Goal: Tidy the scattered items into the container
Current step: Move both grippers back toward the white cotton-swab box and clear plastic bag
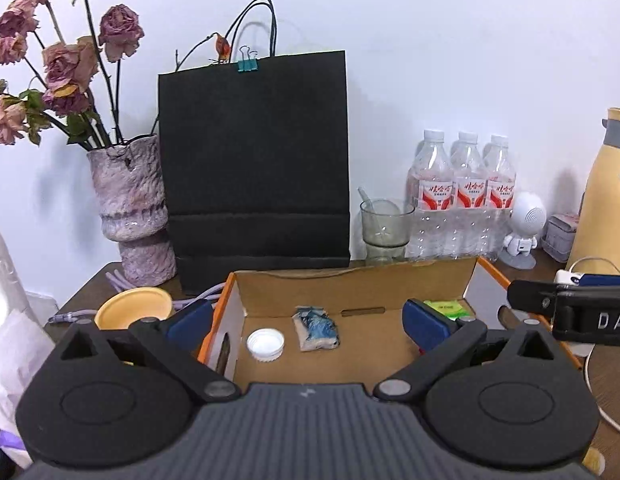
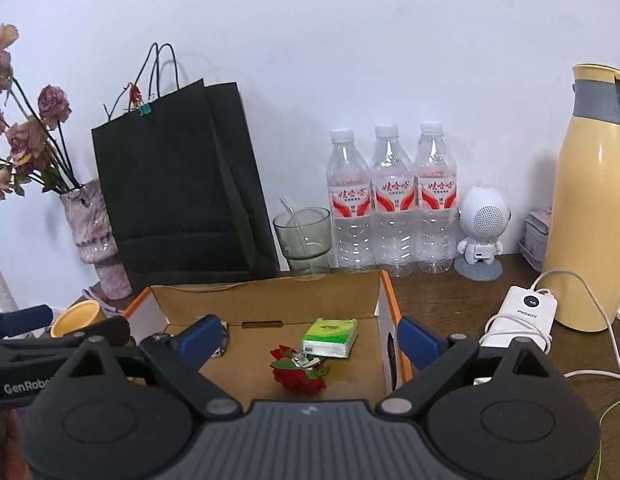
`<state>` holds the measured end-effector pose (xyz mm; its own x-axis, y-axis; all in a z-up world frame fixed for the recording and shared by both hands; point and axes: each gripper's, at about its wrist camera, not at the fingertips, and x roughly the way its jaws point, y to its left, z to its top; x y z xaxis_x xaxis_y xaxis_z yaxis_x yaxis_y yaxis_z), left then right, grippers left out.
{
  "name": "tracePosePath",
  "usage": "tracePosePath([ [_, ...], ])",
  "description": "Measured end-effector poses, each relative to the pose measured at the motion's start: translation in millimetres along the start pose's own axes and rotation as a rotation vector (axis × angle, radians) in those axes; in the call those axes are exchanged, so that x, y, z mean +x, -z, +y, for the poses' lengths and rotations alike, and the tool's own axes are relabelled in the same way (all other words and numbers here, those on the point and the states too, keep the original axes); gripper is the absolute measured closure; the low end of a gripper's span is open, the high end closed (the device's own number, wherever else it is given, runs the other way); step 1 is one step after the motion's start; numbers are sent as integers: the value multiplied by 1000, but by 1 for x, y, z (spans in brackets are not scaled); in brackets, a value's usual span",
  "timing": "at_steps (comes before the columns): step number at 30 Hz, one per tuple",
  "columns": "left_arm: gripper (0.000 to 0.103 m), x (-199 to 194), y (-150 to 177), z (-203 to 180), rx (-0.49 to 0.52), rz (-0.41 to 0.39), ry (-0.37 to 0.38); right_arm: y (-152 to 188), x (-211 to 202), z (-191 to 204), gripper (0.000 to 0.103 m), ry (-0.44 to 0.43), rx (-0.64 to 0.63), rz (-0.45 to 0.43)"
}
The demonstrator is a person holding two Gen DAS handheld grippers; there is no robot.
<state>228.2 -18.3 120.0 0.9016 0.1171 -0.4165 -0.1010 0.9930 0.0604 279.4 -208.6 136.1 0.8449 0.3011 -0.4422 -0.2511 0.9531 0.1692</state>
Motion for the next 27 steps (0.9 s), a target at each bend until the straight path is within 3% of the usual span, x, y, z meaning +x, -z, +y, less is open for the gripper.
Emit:
tracePosePath([
  [6,0,-53,36,15,31,-21,8,22,-36,2,8,-27,72,-4],
  [11,0,-105,90,31,46,-66,-36,73,-88,1,8,-133,98,39],
  [16,0,-148,139,53,3,-59,-1,121,-139,2,8,-125,100,65],
  [21,0,-150,155,72,-52,15,7,156,-161,3,8,-97,75,79],
  [27,0,-139,164,84,-110,67,56,162,-159,15,8,-104,46,86],
])
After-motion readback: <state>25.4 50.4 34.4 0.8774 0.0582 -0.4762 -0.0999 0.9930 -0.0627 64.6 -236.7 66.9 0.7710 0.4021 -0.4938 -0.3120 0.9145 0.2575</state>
